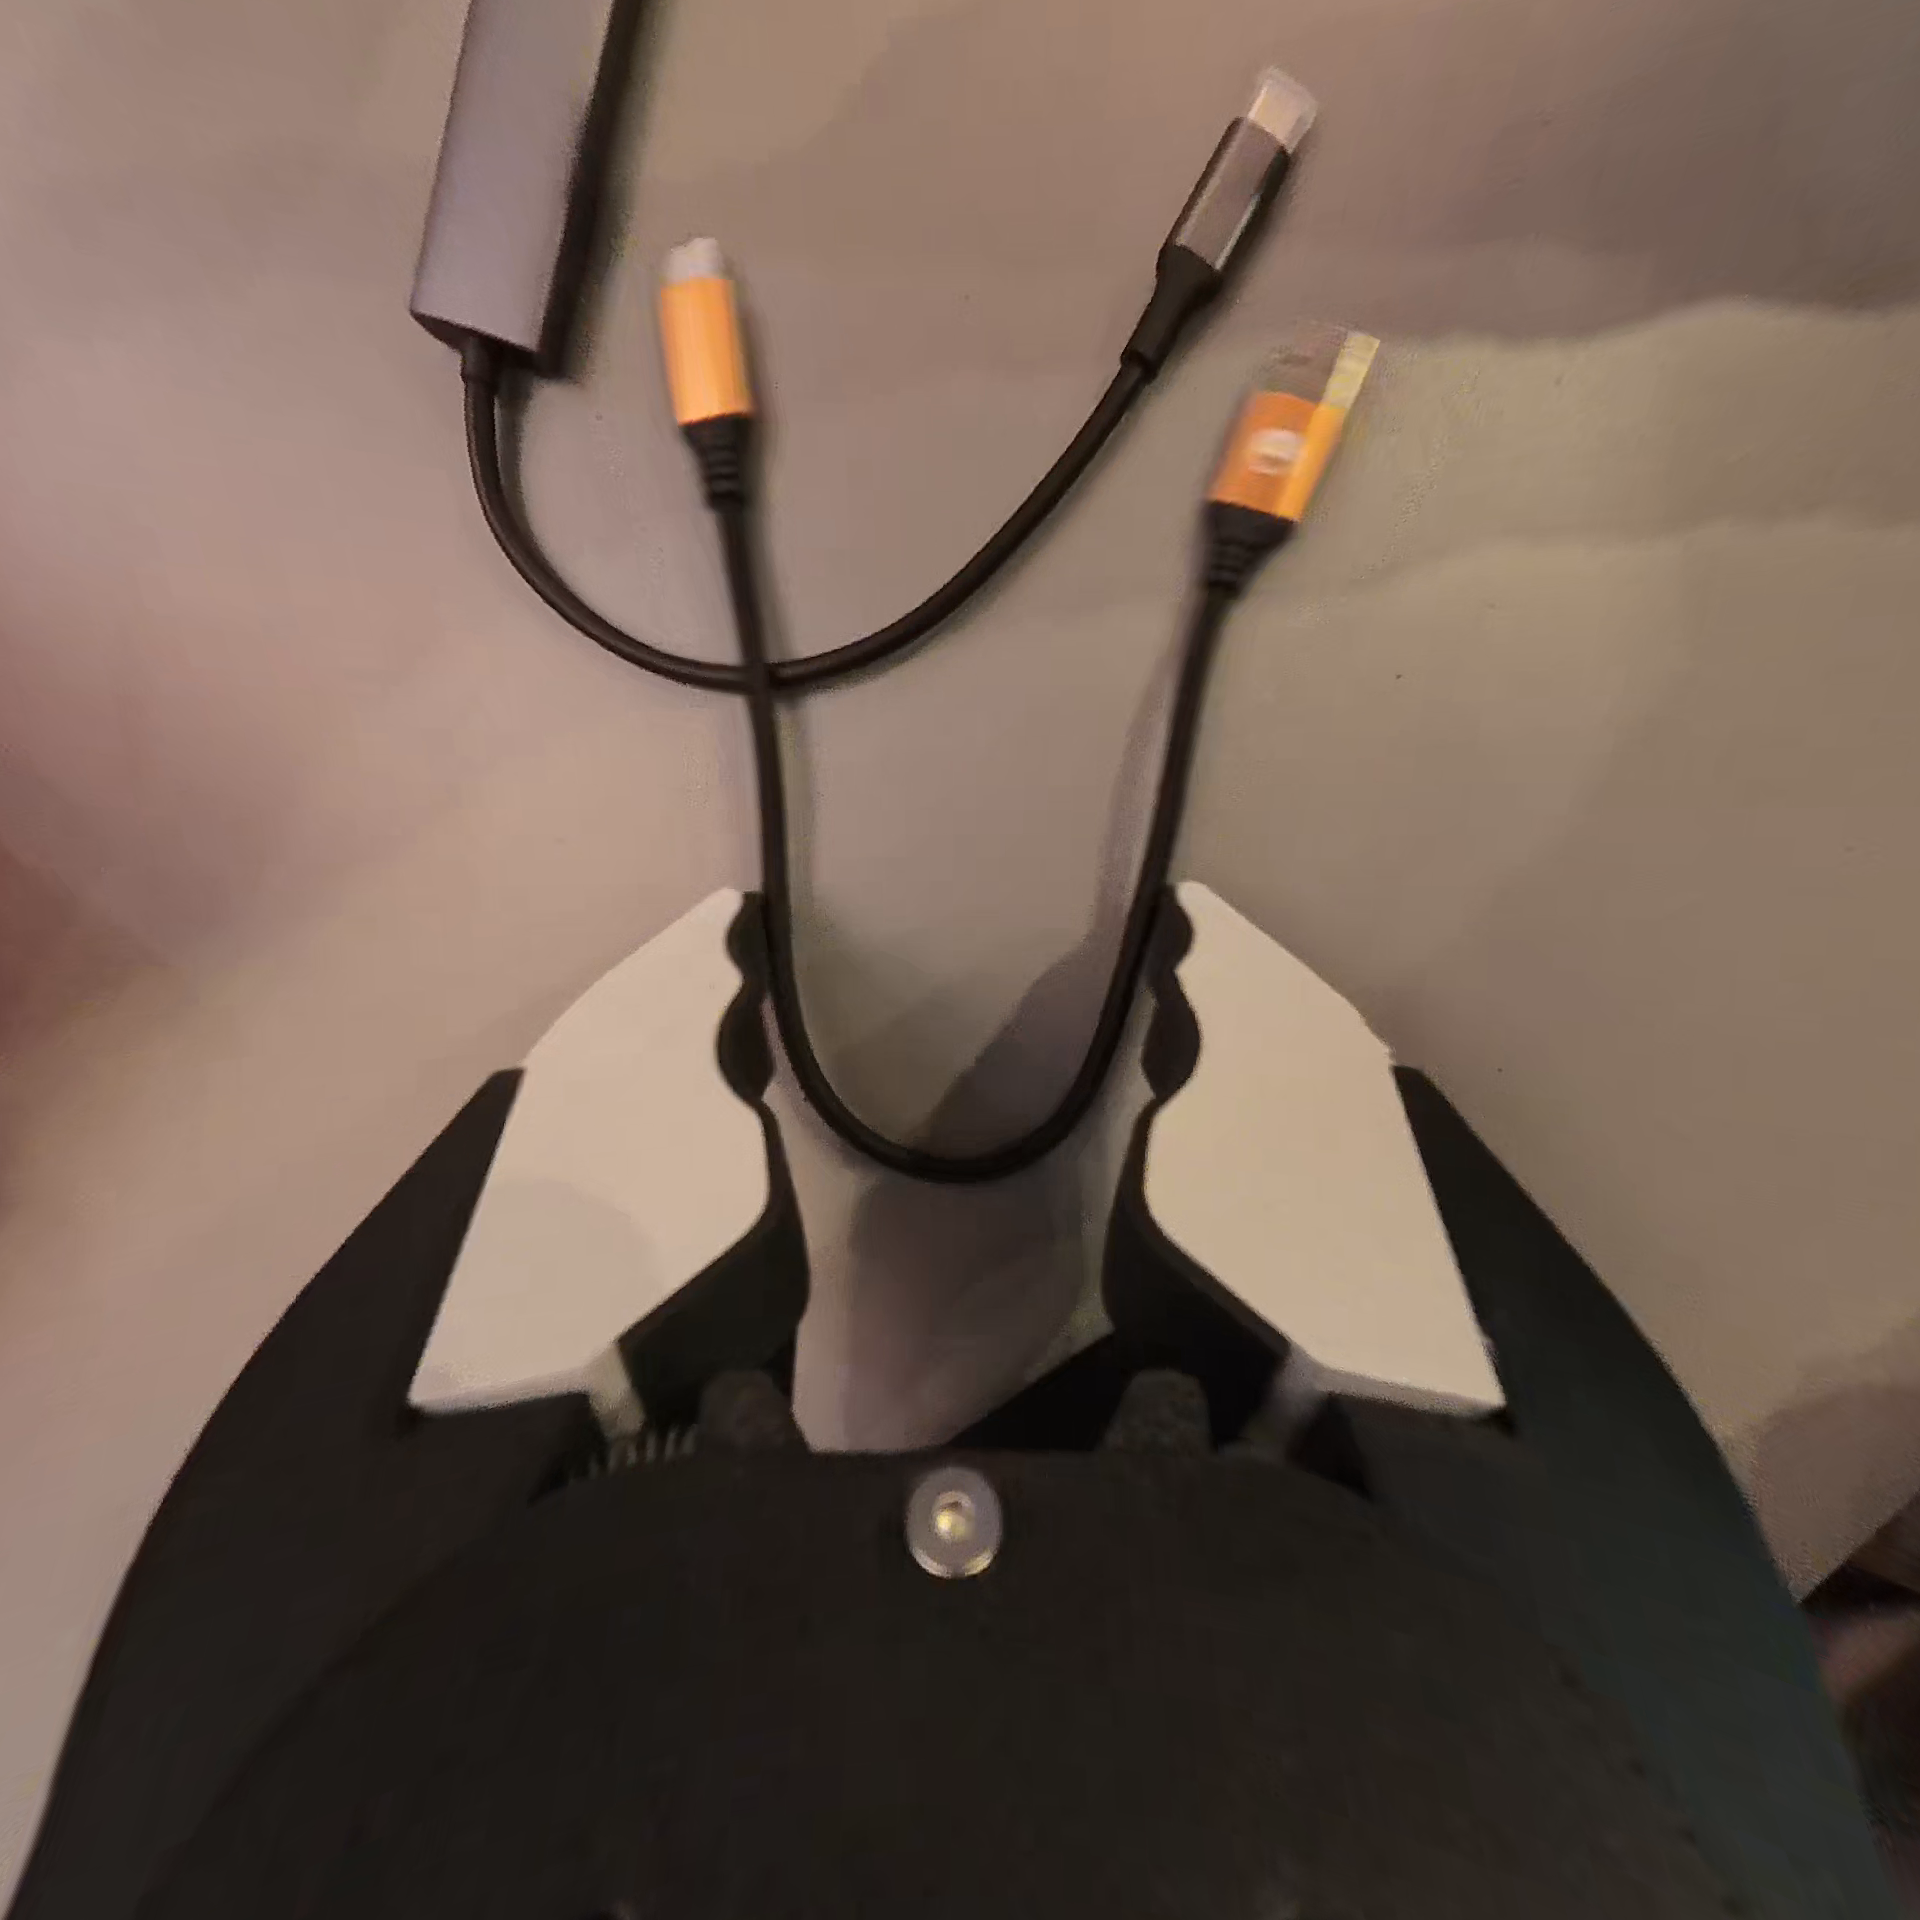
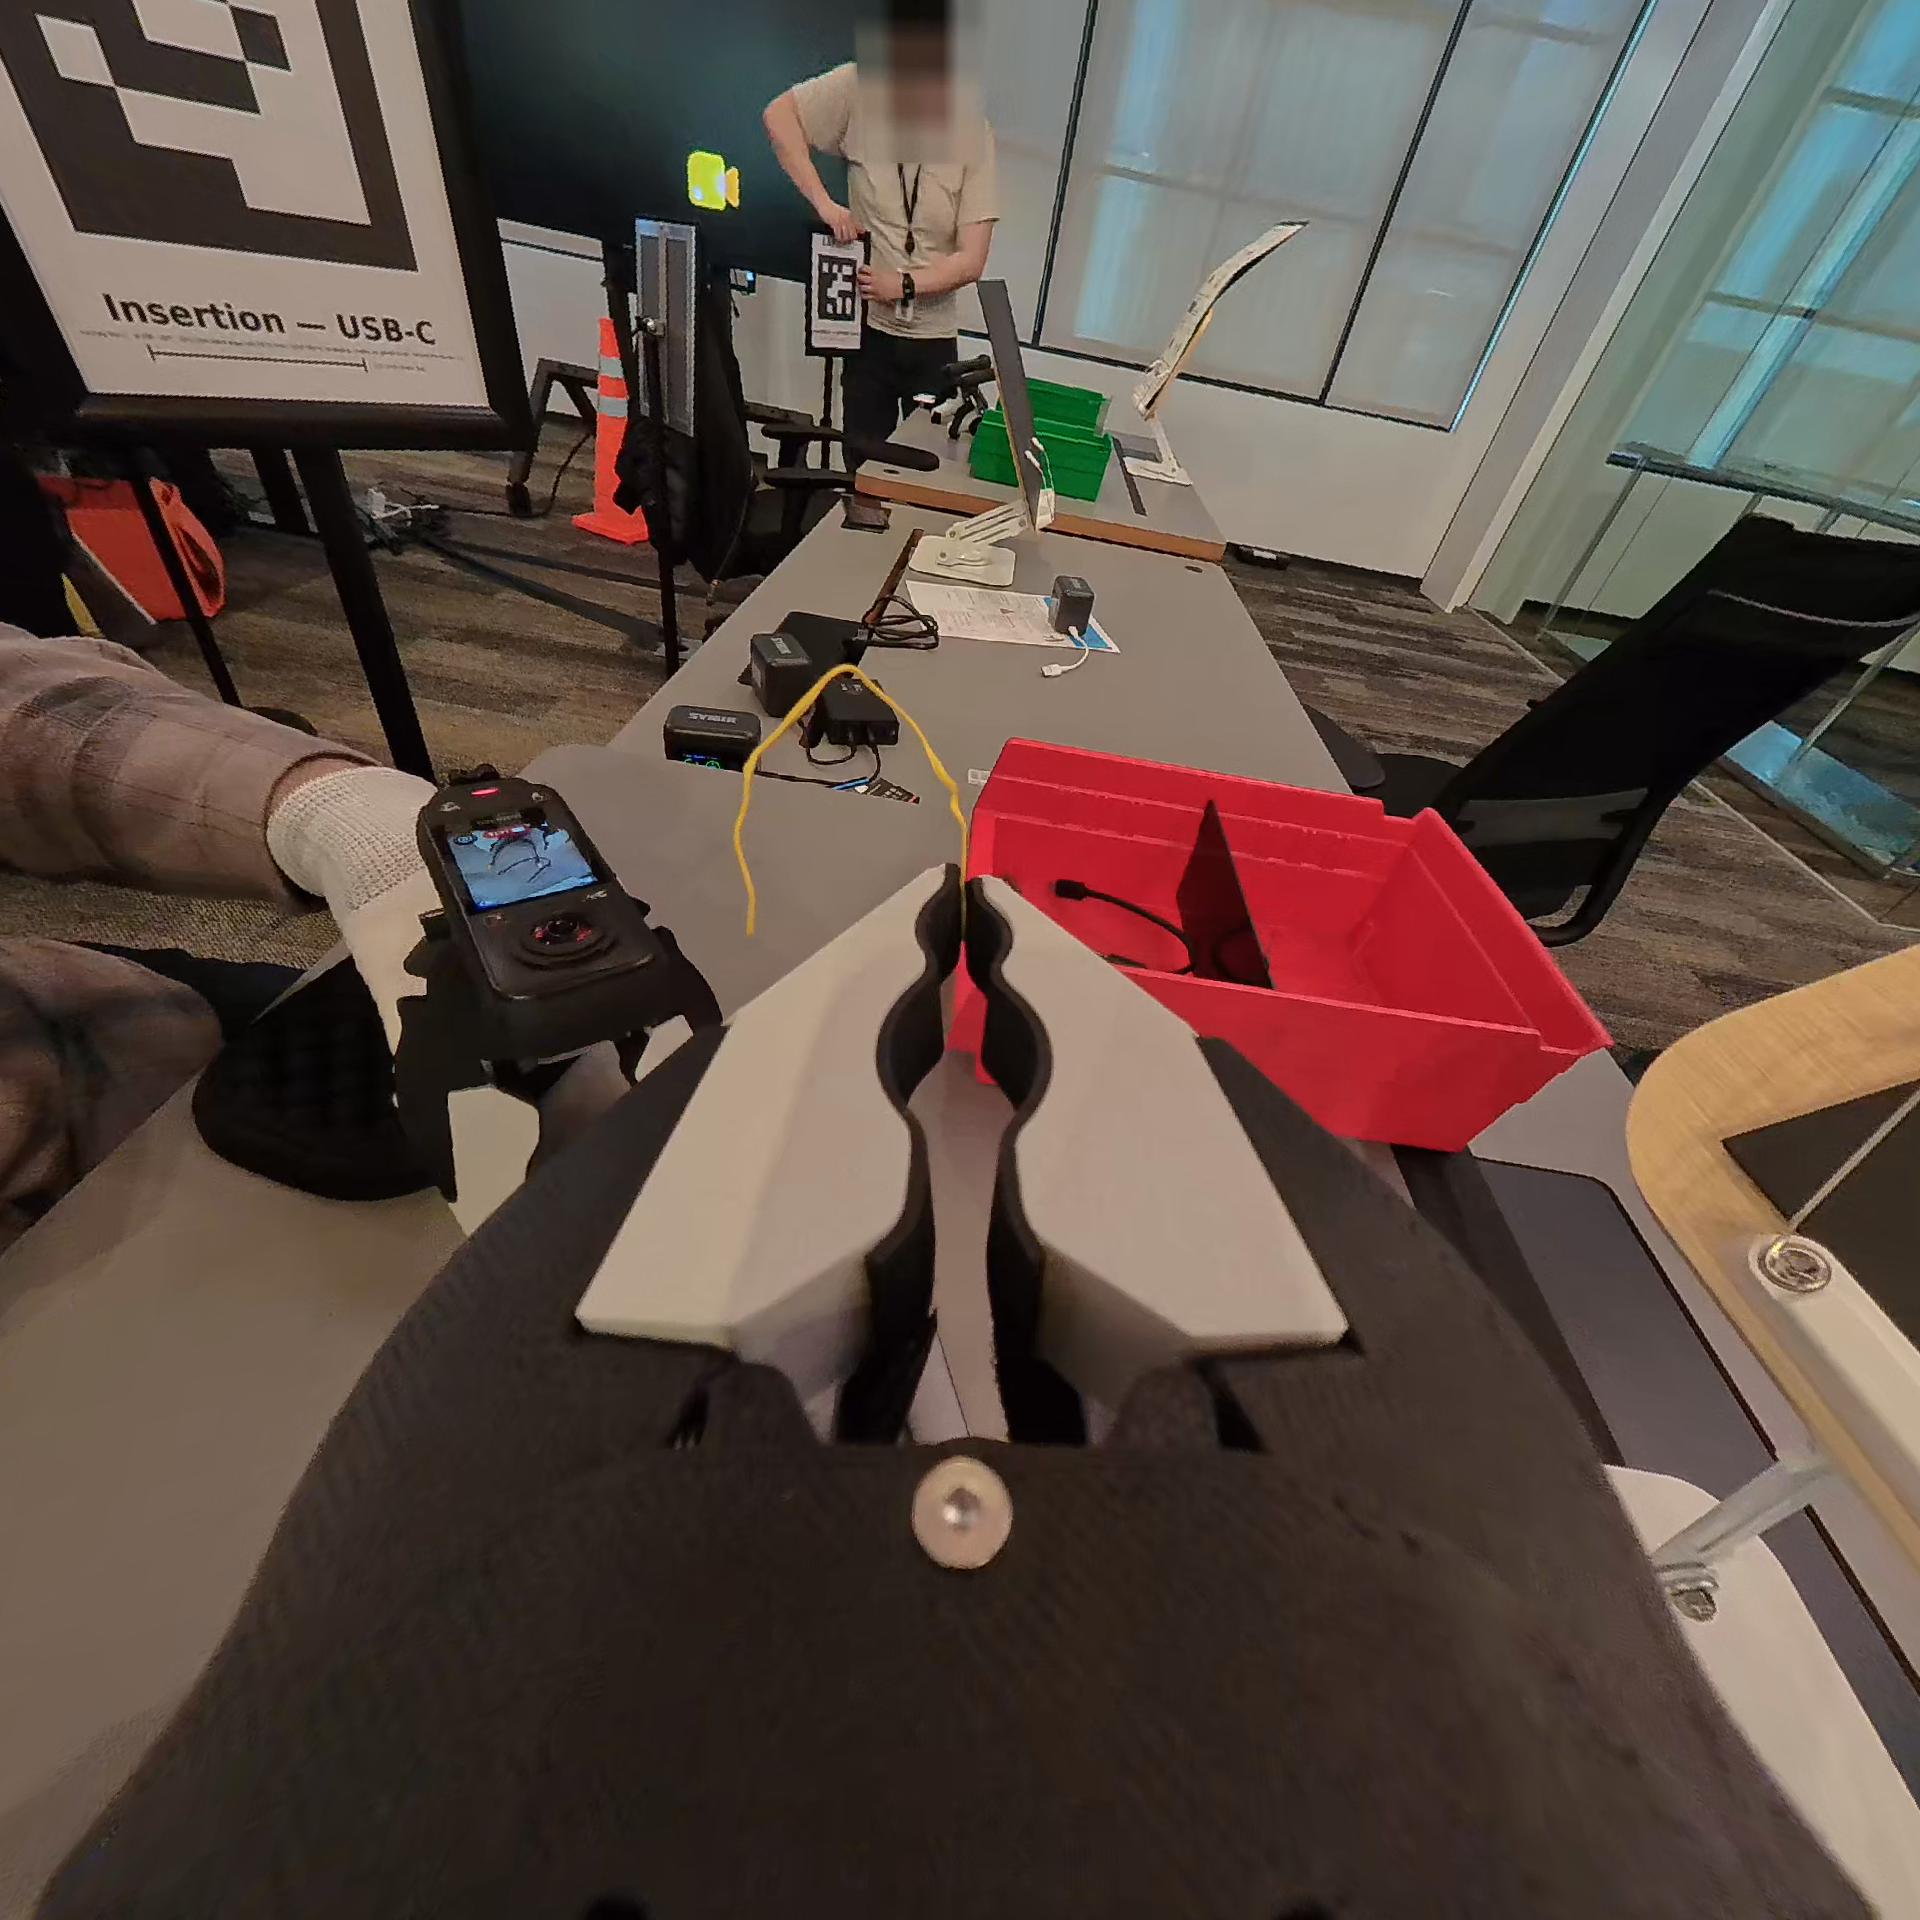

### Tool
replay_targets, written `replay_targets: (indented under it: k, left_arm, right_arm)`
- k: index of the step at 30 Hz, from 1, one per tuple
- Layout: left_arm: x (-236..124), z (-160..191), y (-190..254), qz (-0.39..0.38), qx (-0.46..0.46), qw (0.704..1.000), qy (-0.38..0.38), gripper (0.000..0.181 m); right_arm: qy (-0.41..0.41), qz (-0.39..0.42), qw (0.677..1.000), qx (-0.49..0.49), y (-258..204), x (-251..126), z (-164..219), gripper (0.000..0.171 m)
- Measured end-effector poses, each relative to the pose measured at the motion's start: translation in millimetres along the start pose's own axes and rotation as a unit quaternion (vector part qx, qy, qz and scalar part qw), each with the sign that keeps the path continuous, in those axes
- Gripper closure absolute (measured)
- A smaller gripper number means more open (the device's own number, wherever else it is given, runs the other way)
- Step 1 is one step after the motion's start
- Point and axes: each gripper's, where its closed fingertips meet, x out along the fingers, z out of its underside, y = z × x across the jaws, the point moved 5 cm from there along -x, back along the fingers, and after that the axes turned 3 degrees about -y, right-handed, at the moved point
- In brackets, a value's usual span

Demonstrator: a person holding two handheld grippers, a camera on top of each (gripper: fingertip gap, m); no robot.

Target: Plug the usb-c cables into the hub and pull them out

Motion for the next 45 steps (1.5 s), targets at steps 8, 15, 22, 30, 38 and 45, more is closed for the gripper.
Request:
replay_targets:
  k: [8,15,22,30,38,45]
  left_arm:
    - [-1,-1,-3,-0.018,0.014,1.0,0.006,0.17]
    - [-5,2,-6,-0.046,0.028,0.998,0.013,0.176]
    - [-18,3,-11,-0.058,0.025,0.997,0.035,0.176]
    - [-35,17,-19,-0.07,0.019,0.997,0.04,0.176]
    - [-51,34,-9,-0.087,0.05,0.995,0.003,0.176]
    - [-54,41,2,-0.087,0.064,0.994,0.003,0.176]
  right_arm:
    - [0.004,0.0,1.0,-0.004,-1,-3,-4,0.171]
    - [0.003,-0.001,1.0,-0.008,-2,-4,-6,0.171]
    - [-0.005,0.001,1.0,-0.011,-1,-3,-4,0.171]
    - [-0.049,-0.015,0.998,-0.022,-8,13,10,0.171]
    - [-0.157,-0.083,0.984,-0.034,-44,78,60,0.171]
    - [-0.309,-0.076,0.946,-0.059,-61,120,132,0.171]
